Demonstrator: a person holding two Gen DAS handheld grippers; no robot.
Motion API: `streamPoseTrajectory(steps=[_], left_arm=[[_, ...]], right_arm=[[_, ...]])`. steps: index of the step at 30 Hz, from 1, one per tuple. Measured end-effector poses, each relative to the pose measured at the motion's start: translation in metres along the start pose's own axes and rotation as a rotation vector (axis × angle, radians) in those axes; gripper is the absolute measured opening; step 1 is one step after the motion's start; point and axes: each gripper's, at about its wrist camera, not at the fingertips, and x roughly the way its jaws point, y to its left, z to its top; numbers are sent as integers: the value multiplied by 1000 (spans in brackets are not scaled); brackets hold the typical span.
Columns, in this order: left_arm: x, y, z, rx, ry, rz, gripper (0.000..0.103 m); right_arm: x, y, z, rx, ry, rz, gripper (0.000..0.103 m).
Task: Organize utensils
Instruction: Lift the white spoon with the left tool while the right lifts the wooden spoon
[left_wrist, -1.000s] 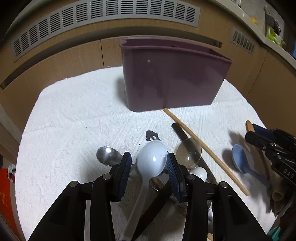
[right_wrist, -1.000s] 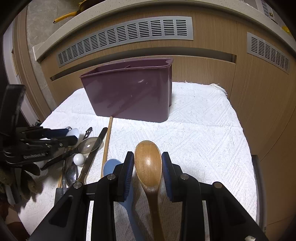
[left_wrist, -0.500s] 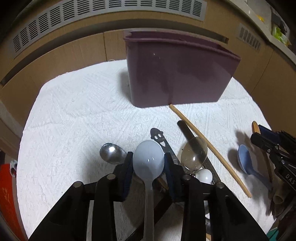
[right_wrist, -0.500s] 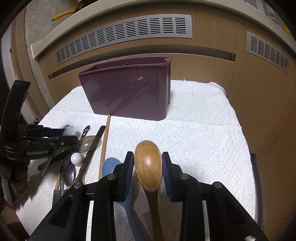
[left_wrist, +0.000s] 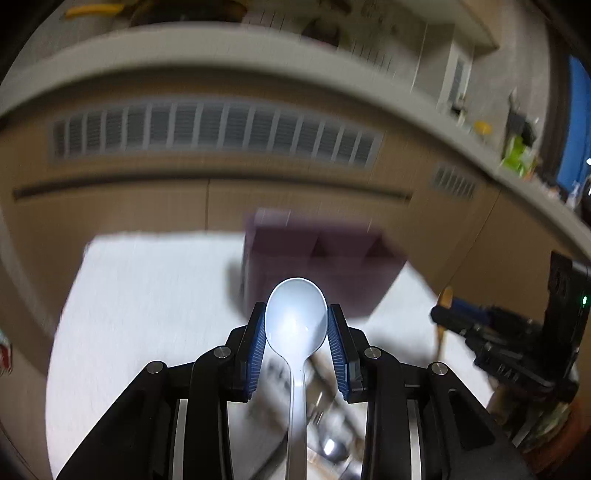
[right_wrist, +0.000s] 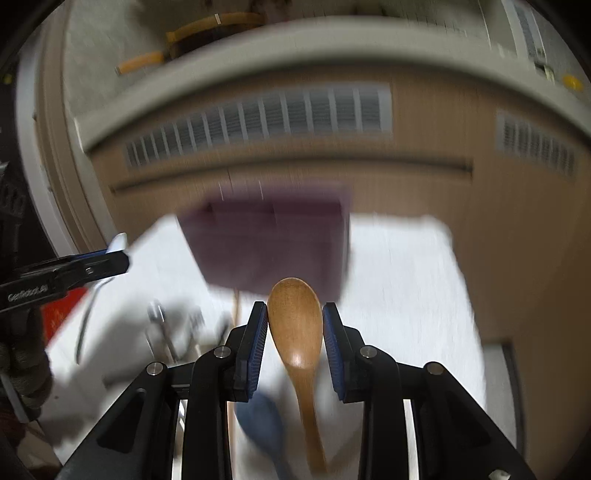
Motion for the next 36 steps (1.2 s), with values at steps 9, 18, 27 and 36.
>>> streamPoseTrajectory(steps=[9,18,27,36], left_arm=[[37,-7,99,-55,-399,-65,34],[80,22,87,-77,-252,-63,34],[39,10,60,23,-271,-11,34],[16,16,30,2,-232,25,34]], right_arm=[[4,1,133,-40,-312,11,9],[43,-23,100,-19,-51,126,14],[39,6,-34,-57,393,284,24],[43,60,-83,-193,488,148,27]])
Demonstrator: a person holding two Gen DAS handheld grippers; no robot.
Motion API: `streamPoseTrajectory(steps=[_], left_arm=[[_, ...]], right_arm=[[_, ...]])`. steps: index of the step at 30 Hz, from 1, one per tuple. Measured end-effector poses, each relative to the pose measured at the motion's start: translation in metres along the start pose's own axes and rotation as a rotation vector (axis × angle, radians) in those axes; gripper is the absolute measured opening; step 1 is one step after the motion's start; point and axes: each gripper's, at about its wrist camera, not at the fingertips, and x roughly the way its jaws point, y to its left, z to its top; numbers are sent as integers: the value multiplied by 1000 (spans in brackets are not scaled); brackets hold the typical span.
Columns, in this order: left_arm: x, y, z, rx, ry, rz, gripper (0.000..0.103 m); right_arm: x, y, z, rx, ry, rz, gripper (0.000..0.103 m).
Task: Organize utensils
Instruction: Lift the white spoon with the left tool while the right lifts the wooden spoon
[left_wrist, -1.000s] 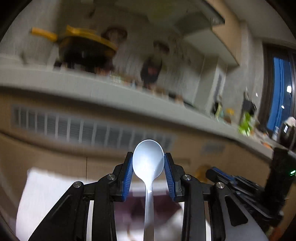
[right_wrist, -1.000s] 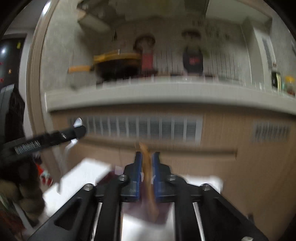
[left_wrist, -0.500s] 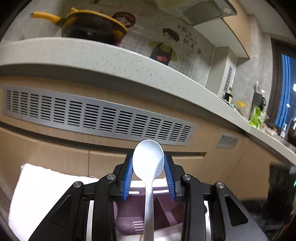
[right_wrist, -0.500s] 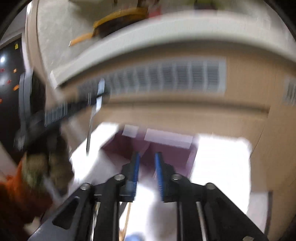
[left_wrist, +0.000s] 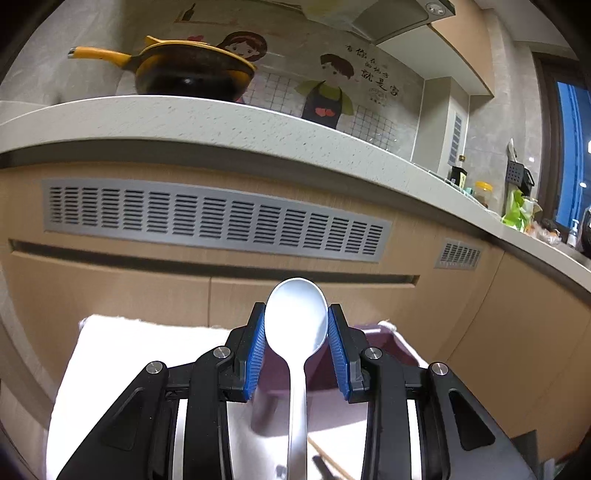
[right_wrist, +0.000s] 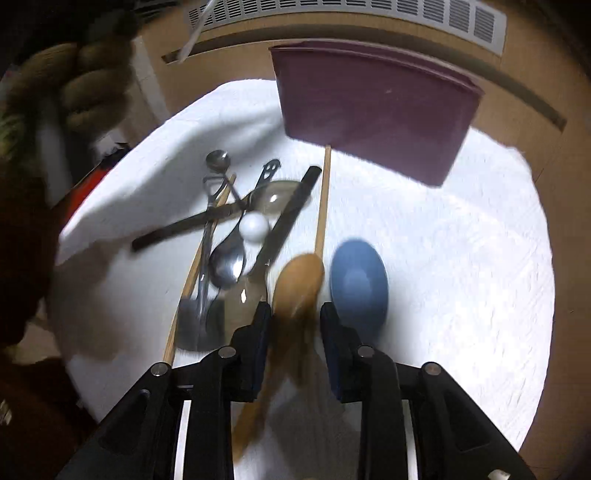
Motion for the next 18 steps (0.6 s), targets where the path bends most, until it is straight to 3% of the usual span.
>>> streamPoseTrajectory(steps=[3,8,18], left_arm=[[-9,3,-5,2,15,25,34],[-23,14,-20,-16,47,51,34],[-14,12,-34,-73,107,1,34]], right_arm=[[14,9,12,-27,-3,-20,32],[13,6,26,-10,-11,-38,28],[-52,-36,34,115,-275,12,28]])
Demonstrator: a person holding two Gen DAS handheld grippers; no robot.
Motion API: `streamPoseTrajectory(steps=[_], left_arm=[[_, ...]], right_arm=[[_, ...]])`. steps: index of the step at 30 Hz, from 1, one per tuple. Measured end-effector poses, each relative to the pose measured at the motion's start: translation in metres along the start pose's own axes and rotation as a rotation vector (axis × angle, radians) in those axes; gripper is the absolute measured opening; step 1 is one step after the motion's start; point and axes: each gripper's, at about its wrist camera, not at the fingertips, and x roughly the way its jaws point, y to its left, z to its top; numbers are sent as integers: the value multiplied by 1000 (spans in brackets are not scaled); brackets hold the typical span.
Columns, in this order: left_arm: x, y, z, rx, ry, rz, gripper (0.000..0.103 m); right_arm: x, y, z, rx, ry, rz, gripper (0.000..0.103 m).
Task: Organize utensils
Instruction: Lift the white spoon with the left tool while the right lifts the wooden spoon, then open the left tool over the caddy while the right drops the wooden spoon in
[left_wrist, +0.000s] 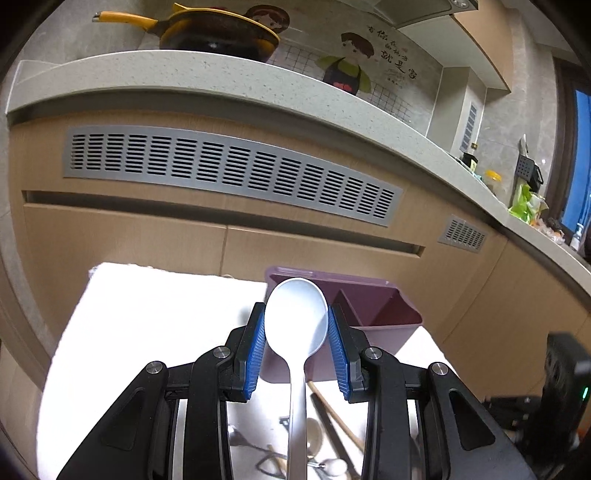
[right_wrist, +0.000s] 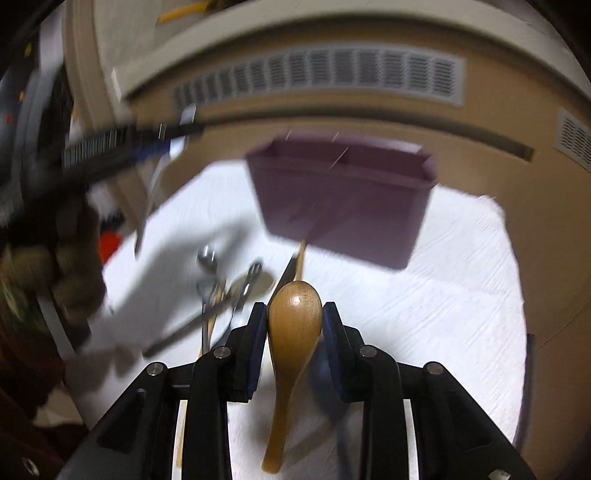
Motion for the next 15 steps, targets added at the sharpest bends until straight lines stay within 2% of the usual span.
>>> streamPoseTrajectory(steps=[5,7,11,13,15], left_arm=[[7,-6,9,-27,-25,-42,34],[9,-9,22,-52,-77,-73,34],[16,-25,55,-52,-261,-122,34],[31,-31,68,-47,-316,-133,34],[47,-32,77,-61,-339,-143,34]], right_arm=[[-26,-16,27,73,-174,32,28],[-40,-21,44,81,-246,41,28],[-65,-22,97,44,-418,-7,28],[-70,-27,123,37,-488,-28,28],[-67,-31,139,29,-534,-63,28]])
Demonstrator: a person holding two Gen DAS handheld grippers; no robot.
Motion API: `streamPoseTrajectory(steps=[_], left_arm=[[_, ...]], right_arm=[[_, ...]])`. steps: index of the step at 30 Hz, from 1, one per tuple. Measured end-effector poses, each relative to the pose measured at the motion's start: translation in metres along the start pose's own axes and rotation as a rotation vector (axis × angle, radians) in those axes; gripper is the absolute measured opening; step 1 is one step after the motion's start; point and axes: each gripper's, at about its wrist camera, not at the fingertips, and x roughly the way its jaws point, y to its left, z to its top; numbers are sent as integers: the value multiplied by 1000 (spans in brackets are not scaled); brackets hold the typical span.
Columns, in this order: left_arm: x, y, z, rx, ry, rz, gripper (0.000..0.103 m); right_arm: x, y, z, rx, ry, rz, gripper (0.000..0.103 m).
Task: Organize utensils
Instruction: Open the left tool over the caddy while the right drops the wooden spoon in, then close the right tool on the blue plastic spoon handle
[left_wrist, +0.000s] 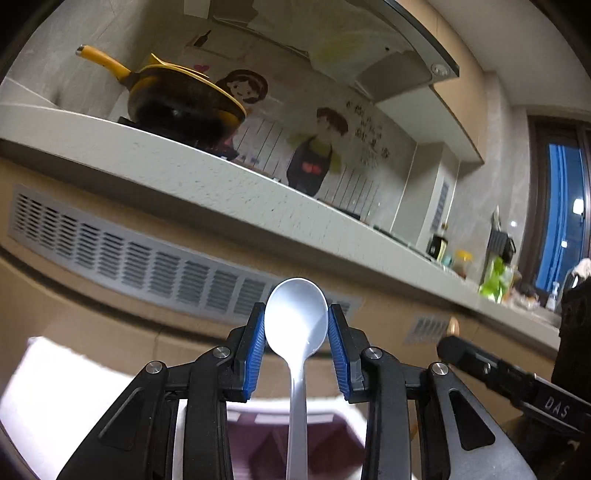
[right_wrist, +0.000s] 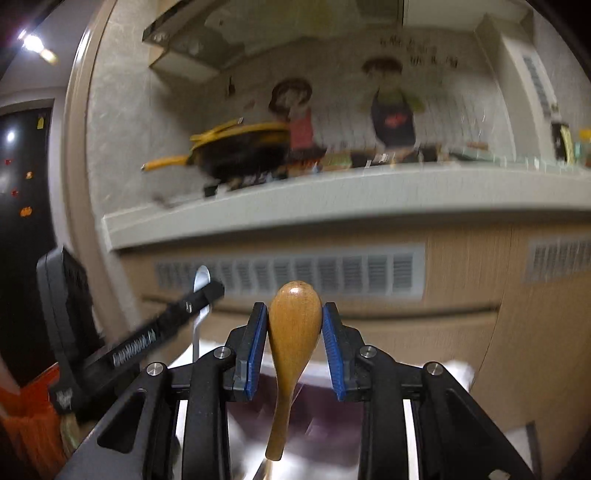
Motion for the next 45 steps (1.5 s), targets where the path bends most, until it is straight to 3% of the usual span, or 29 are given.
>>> streamPoseTrajectory(steps=[6,10,12,18,21,26,30,36,41,45], left_arm=[[50,13,-22,19,-9,61,34],[68,22,-49,64,66,110,34],[66,25,-57,58,118,114,34],[43,24,-75,81,227,101,36],[36,22,-74,79,285,78,40],[-4,30,-41,-16,232,79,47],[-39,43,-28,-40,249,93,47],[-91,61,-58,3,401,188,47],[-125,73,-90,-11,517,217,47],[-144,75,-111,-30,585,231,47]], right_arm=[[51,-23,-11,-17,-10,-72,28],[68,-32,-45,-47,58,-113,28],[70,-33,-58,-37,110,-91,28],[66,-34,-85,-34,259,1,29],[58,-34,-85,-39,271,-31,29],[18,-24,-79,-64,238,-32,29],[-7,-11,-91,-113,303,-28,29],[-37,8,-137,-198,441,-21,29],[-52,24,-183,-234,593,46,29],[-51,32,-211,-300,678,35,29]])
